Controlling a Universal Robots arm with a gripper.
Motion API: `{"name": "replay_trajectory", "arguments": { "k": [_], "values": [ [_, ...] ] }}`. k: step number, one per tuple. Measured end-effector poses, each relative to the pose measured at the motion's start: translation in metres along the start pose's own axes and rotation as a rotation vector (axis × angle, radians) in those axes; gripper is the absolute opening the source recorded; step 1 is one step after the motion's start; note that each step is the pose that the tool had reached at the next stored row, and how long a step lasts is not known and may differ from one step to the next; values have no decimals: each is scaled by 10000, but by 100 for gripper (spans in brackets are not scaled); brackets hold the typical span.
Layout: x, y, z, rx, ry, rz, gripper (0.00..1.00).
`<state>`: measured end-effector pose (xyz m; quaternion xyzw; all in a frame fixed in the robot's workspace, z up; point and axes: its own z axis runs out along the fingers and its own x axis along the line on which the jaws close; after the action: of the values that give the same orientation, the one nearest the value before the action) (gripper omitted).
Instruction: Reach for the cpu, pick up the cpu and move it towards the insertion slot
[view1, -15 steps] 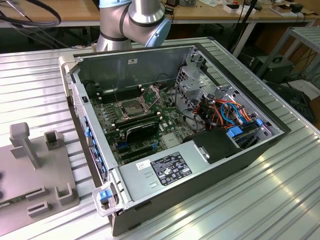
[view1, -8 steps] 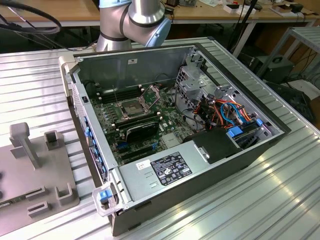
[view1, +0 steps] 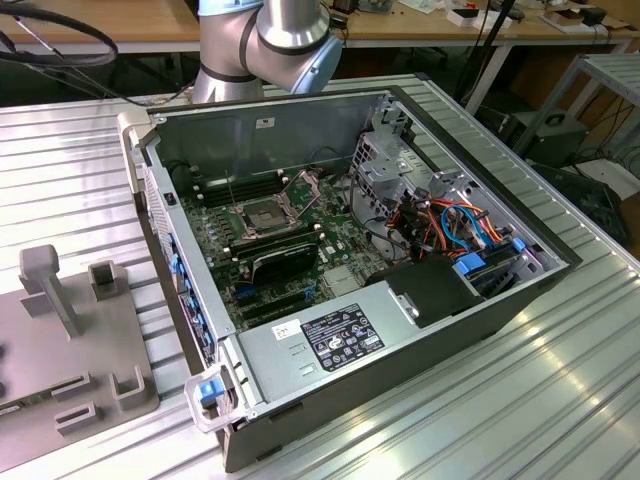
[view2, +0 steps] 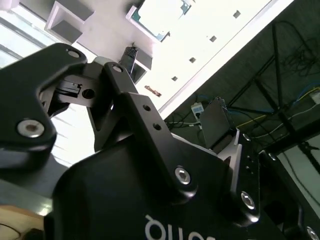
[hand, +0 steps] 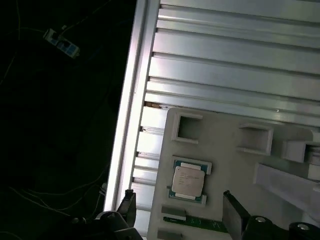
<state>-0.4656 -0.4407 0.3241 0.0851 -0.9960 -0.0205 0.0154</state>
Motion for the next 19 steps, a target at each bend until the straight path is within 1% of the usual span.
{"name": "replay_trajectory", "arguments": {
  "k": [2,5,6,10,13,17,19],
  "values": [
    [0,0,1,4,6,-118,78],
    [-1,0,14,2,2,-135,78],
    [-1,-1,30,4,4,-138,78],
    [-3,-4,106,4,4,-155,78],
    [-4,-6,146,4,6,-171,78],
    [-7,-12,270,6,9,-216,78],
    [-8,-13,306,5,9,-218,78]
  ]
}}
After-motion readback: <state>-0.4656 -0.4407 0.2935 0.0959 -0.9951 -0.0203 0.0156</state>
